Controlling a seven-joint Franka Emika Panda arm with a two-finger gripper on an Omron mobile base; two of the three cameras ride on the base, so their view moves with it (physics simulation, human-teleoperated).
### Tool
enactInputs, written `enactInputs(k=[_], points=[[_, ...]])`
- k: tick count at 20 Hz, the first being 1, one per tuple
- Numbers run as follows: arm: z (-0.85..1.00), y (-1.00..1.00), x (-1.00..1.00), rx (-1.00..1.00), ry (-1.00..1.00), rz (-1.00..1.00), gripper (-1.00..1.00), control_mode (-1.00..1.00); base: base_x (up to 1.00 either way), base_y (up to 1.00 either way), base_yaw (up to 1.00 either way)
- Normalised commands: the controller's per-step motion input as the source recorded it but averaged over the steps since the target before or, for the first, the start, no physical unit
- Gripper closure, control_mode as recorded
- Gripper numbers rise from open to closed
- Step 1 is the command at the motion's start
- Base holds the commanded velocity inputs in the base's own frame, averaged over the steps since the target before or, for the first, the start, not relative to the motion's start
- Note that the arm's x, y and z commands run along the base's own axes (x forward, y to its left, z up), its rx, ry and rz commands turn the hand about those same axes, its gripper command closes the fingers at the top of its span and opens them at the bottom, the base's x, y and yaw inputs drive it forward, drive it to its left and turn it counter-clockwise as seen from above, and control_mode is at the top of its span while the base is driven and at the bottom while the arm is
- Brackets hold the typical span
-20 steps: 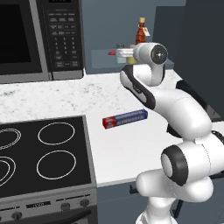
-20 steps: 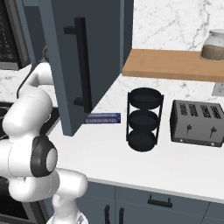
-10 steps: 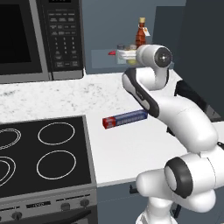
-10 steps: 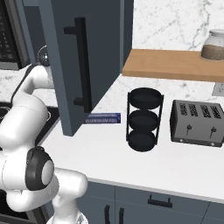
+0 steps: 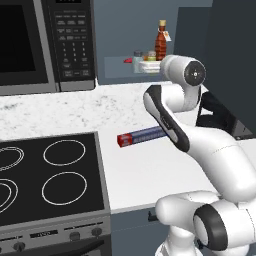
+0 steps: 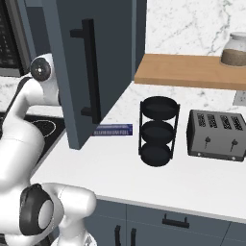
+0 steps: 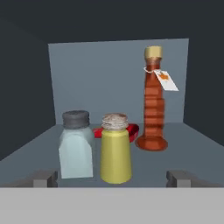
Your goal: Put the shaker and condiment bottle from the counter next to their counterparts in the cabinet.
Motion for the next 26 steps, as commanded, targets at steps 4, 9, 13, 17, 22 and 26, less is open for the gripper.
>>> enactInputs(k=[4,9,13,17,22,26], points=[[0.29,0.18,-0.52,0.00,-0.03,0.00,-1.00,-1.00,0.00,0.00,0.00],[0.31,0.23,-0.66,0.00,-0.05,-0.01,-1.00,-1.00,0.00,0.00,0.00],[0.18,0.21,-0.72,0.00,-0.02,-0.04,-1.00,-1.00,0.00,0.00,0.00],[0.09,0.15,-0.69,0.00,0.00,-0.08,-1.00,-1.00,0.00,0.00,0.00],[0.07,0.13,-0.71,0.00,-0.01,-0.10,-1.00,-1.00,0.00,0.00,0.00],[0.04,0.18,-0.72,0.00,-0.02,-0.10,-1.00,-1.00,0.00,0.00,0.00]])
